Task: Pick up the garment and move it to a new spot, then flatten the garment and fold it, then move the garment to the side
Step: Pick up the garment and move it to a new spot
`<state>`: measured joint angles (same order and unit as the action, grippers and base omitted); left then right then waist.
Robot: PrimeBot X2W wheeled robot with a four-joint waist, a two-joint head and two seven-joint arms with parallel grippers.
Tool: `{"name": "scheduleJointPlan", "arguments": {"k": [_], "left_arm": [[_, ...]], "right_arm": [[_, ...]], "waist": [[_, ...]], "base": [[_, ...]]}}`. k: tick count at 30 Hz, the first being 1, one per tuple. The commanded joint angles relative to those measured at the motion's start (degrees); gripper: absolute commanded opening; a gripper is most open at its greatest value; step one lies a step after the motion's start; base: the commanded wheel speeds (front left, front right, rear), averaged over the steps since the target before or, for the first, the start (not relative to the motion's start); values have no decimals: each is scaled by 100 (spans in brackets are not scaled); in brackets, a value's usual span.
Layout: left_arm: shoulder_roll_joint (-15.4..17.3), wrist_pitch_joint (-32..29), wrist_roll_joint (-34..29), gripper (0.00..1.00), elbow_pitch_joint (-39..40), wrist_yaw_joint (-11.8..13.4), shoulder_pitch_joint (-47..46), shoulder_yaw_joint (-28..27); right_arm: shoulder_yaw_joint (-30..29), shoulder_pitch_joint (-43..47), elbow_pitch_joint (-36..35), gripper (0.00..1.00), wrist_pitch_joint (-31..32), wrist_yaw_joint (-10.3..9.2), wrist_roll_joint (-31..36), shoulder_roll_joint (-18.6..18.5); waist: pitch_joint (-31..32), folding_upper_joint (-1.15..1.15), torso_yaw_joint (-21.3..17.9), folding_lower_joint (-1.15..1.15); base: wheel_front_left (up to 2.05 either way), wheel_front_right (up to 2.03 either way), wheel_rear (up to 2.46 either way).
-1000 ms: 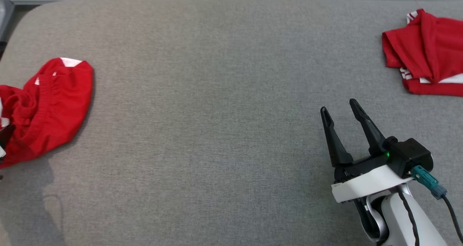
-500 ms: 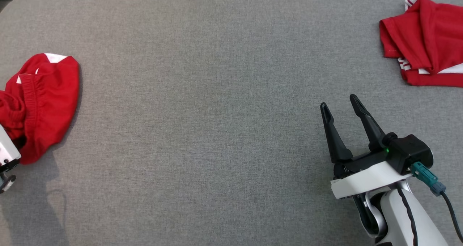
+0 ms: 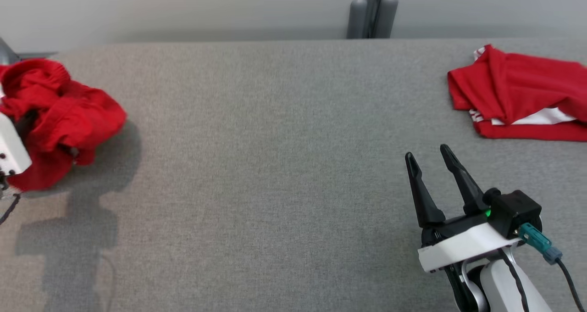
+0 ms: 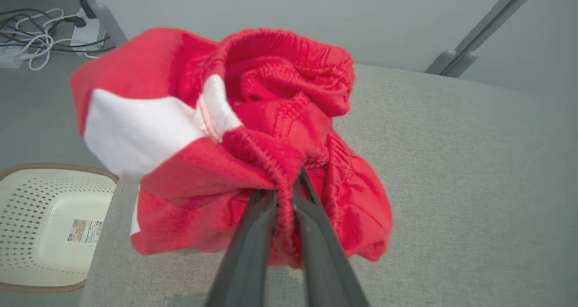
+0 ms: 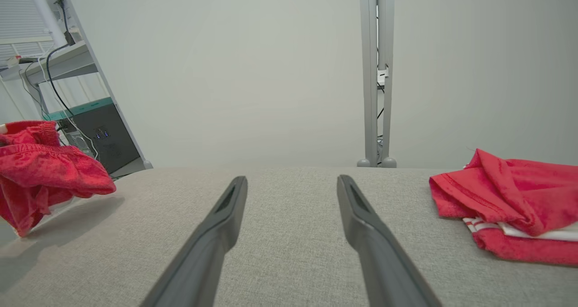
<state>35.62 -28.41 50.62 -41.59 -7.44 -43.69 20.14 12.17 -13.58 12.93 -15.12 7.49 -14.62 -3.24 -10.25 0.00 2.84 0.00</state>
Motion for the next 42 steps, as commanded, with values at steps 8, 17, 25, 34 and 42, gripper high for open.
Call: {"name": "scheduleJointPlan", "arguments": {"k": [8, 17, 25, 34, 42], "left_arm": [[-136, 26, 678, 0, 1785, -6, 258, 762], [-1085, 376, 1418, 0, 3035, 101, 782, 876], [-1842, 848, 2104, 0, 2823, 15, 1574, 978], [-1908, 1238, 2169, 100, 1377, -17, 1897, 1472], [-1485, 1926, 1696, 100, 1260, -6, 1604, 2018]], "right_arm": [[-89, 356, -1, 100, -1, 1, -132, 3], [-197, 497, -10, 100, 0, 1, -164, -21], [-164, 497, 29, 100, -1, 1, -192, -43], [-146, 374, 44, 100, 0, 1, -155, -60], [-239, 404, 0, 100, 0, 1, -98, -123]], "waist": [[738, 0, -452, 0], [887, 0, -952, 0], [834, 0, -1217, 0], [679, 0, -1286, 0], [767, 0, -1128, 0]], "base": [[0, 0, 0], [0, 0, 0], [0, 0, 0], [0, 0, 0], [0, 0, 0]]}}
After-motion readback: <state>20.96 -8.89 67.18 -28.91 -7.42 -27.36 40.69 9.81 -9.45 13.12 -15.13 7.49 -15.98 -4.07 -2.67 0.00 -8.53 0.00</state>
